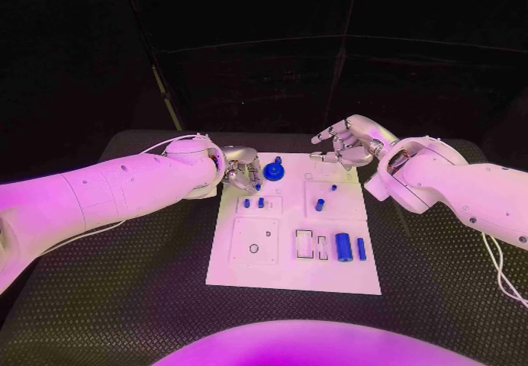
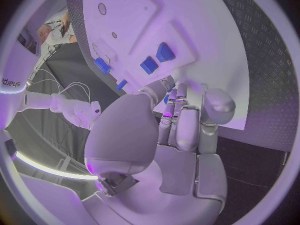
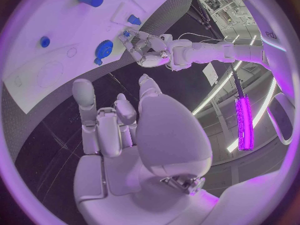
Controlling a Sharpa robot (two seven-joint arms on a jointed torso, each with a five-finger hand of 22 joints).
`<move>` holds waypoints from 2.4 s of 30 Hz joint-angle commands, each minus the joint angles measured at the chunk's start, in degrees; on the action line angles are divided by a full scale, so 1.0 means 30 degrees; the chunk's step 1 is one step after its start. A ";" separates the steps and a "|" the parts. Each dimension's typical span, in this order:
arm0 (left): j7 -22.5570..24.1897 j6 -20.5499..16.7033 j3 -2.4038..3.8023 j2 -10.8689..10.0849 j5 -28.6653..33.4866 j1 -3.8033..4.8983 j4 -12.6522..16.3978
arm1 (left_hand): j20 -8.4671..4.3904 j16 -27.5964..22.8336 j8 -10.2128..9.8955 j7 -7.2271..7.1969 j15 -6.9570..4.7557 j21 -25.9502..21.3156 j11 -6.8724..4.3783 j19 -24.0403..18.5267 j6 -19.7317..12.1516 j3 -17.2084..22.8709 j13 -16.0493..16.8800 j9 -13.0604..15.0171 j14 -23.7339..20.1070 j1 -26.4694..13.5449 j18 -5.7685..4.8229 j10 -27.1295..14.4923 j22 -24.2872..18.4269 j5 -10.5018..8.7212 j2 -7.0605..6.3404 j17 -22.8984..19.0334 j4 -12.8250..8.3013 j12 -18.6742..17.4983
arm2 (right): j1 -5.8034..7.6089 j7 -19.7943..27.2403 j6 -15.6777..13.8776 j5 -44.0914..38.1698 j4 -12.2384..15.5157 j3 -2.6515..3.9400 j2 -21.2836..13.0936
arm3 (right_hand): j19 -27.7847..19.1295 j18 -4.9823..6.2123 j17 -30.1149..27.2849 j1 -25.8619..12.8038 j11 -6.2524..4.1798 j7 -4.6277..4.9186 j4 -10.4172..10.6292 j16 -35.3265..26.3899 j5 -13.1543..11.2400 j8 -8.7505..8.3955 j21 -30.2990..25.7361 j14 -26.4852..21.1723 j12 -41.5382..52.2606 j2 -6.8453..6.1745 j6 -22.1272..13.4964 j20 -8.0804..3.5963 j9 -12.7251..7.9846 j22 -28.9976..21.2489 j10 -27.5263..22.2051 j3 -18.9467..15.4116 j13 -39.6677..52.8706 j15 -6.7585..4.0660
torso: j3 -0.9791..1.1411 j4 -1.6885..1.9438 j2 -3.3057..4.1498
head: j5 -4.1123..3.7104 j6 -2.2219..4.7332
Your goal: Assemble the parts on the task board
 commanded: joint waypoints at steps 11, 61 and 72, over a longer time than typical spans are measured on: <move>-0.0253 -0.0600 0.0021 -0.0444 0.0223 0.0021 0.0129 | 0.0112 -0.0125 -0.0143 0.0159 0.0067 -0.0137 0.0149 -0.0050 -0.0802 0.0218 -0.0023 -0.0017 0.0103 -0.0140 -0.0328 -0.0109 -0.0135 -0.0110 -0.0227 -0.0201 0.0023 -0.0462 | 0.0033 -0.0211 -0.0003 -0.0053 -0.0244 0.0007 -0.0086 | -0.0333 0.0231 -0.0144 0.0351 -0.0042 -0.0043 -0.0077 -0.0283 0.0059 0.0121 -0.0504 0.0823 -0.3544 0.0294 0.0133 -0.0031 0.0022 -0.0549 -0.2729 -0.0044 -0.3632 -0.0178 | -0.0038 0.0030 -0.0017 | -0.0122 0.0045; 1.0335 -0.5010 0.0004 -0.4912 2.1009 0.0512 0.4836 | 0.0363 -0.3745 0.0973 0.0432 0.0321 -0.7624 0.0401 -0.3460 0.1183 -0.0154 0.0339 0.0093 -0.2537 -0.0124 0.0949 -0.0170 -0.6318 -0.0154 0.0264 -0.6750 -0.0031 0.0170 | -0.1885 -0.4654 0.2323 -1.2831 -0.0025 -0.0076 -0.0452 | 0.0504 0.0077 -0.0986 0.3107 0.0320 0.0043 -0.0263 -0.0976 -0.2445 -0.0052 -0.0074 0.0873 -1.7623 -0.0380 0.2359 0.0098 -0.0042 0.0276 -0.3971 0.3623 -1.7739 0.0041 | -0.0007 -0.0005 0.0016 | -0.1527 0.0674; 1.0144 -0.4902 -0.0003 -0.4900 2.1558 0.0501 0.4844 | 0.0395 -0.3786 0.0962 0.0476 0.0352 -0.7716 0.0442 -0.3490 0.1077 -0.0269 0.0351 0.0085 -0.2601 -0.0184 0.0951 -0.0286 -0.6370 -0.0165 0.0301 -0.6820 0.0014 0.0237 | -0.1898 -0.4688 0.3089 -1.2542 -0.0294 -0.0079 -0.0096 | 0.0810 -0.0003 -0.0955 0.3497 -0.0025 -0.0340 -0.0473 -0.0856 -0.2634 0.0170 0.0377 0.0934 -1.7916 -0.0129 0.3238 -0.0128 0.0034 0.0879 -0.2936 0.5156 -1.8533 -0.0233 | -0.0004 0.0012 0.0013 | -0.1491 0.0637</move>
